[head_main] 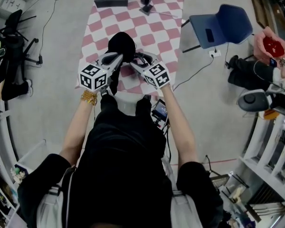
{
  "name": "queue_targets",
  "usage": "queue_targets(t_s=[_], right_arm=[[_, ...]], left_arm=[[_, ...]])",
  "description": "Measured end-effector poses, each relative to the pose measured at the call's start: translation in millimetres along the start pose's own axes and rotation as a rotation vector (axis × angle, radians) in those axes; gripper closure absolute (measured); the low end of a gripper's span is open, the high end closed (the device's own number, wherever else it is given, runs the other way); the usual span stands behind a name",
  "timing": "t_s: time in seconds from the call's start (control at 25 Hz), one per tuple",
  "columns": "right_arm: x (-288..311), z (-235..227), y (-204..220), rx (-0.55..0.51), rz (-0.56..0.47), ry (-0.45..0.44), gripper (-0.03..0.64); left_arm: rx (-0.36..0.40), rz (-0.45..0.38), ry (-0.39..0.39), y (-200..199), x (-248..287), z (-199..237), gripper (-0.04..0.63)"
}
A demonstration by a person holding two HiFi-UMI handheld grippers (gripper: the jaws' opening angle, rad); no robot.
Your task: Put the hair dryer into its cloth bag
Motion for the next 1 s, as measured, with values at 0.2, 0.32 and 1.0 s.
queue_targets(t_s=[0.2, 0.32, 1.0], right_arm=[[-31, 1, 14, -0.006, -0.102, -0.016, 0.356], [-28, -8, 48, 0.069, -0.107, 0.0, 0.353], [-4, -16, 52, 0.206, -0.017, 0.08, 0.505]], left_arm=[[0.012, -0.002, -0.013, -5, -6, 3, 0.575], [0.061, 0.024, -0.022, -5, -5, -2, 0.575], [0.129, 0.049, -0.004, -9, -3, -12, 0.575]])
Point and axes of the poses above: the fingertips, and each gripper's own axes: x forward along the fingers, z to its left, y out of its underside, the point moved 3 cm from there along -x, backward along the fingers, and after that the axes turned 14 degrees about z, right-handed, at the moved point
